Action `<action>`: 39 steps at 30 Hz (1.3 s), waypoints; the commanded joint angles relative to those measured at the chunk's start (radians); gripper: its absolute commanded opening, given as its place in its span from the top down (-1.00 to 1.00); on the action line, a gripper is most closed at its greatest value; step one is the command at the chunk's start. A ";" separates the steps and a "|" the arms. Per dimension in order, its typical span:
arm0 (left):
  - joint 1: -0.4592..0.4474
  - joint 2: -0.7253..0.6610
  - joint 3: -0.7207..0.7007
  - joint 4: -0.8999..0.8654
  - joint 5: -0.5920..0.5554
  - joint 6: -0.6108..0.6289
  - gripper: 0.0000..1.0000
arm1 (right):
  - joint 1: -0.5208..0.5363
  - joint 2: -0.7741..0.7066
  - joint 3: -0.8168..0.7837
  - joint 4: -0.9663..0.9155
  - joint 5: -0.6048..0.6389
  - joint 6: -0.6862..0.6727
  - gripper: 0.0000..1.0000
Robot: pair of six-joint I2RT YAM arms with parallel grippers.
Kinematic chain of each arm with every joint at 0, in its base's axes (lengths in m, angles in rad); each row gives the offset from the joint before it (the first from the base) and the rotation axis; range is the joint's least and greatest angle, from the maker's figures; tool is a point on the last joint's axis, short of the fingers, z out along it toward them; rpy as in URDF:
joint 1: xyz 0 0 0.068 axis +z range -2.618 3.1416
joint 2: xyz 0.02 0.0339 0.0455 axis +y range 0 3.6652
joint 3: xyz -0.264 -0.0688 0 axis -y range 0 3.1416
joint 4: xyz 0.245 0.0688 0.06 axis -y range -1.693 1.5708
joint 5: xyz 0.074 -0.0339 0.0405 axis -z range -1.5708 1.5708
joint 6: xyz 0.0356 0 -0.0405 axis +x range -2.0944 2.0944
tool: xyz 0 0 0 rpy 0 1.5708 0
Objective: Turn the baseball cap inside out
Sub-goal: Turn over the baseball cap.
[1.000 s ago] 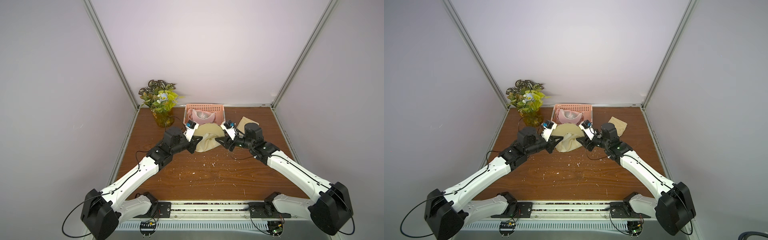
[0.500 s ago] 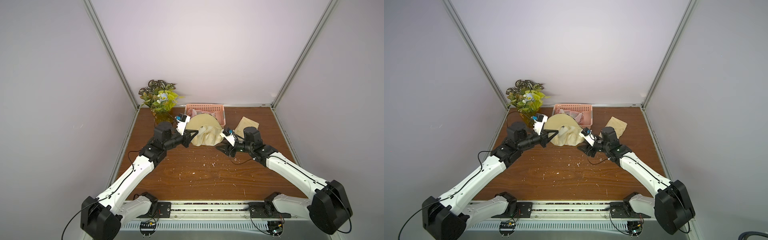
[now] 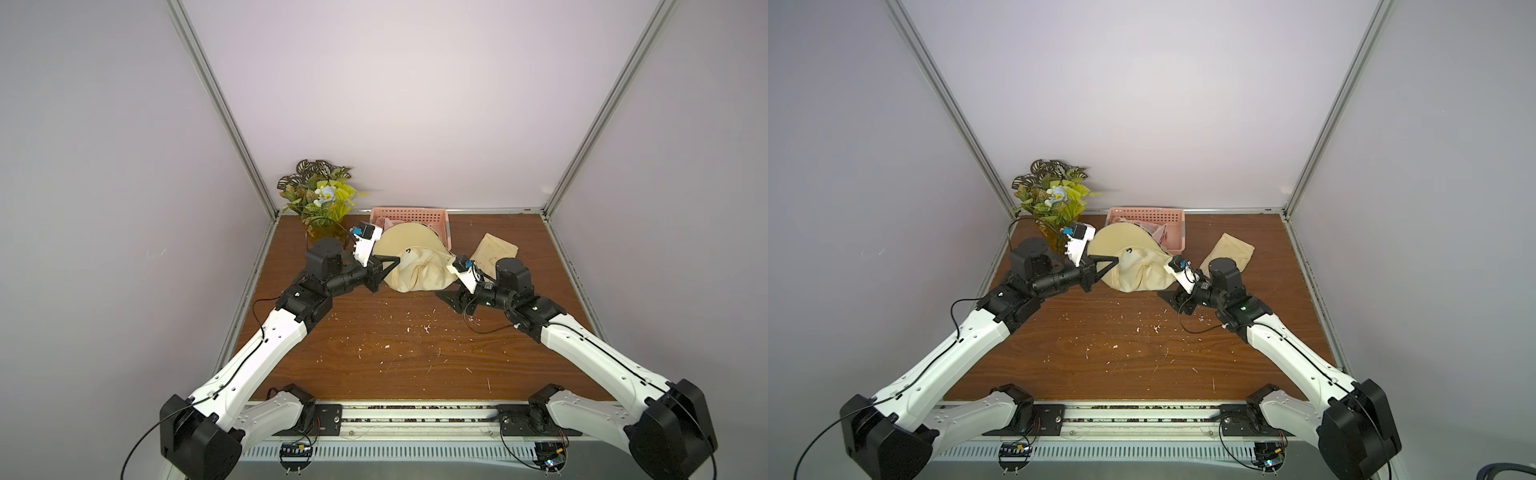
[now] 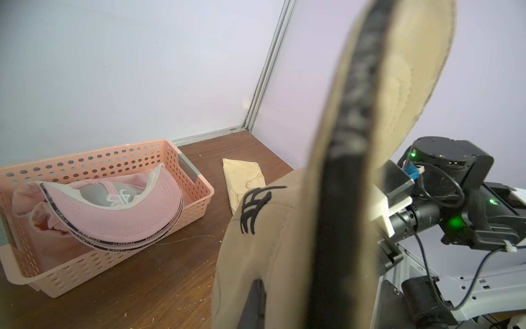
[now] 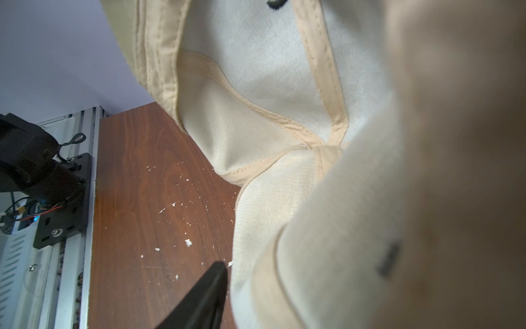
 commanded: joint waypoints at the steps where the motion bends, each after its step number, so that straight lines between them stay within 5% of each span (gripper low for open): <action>1: 0.005 0.009 0.040 -0.056 -0.030 0.049 1.00 | -0.034 -0.037 0.018 0.048 -0.059 0.008 -0.34; 7: 0.004 0.019 0.056 -0.099 -0.007 0.080 1.00 | -0.067 -0.002 0.097 0.006 -0.049 -0.023 -0.39; 22: 0.006 0.027 0.069 -0.086 0.013 0.064 1.00 | -0.067 0.060 0.173 -0.136 -0.289 -0.164 -0.34; 30: 0.006 0.030 0.076 -0.039 0.027 0.024 1.00 | -0.049 0.116 0.183 -0.215 -0.434 -0.187 0.25; 39: 0.007 0.045 0.050 0.002 0.096 0.003 1.00 | -0.047 0.079 0.121 0.038 -0.409 -0.008 0.71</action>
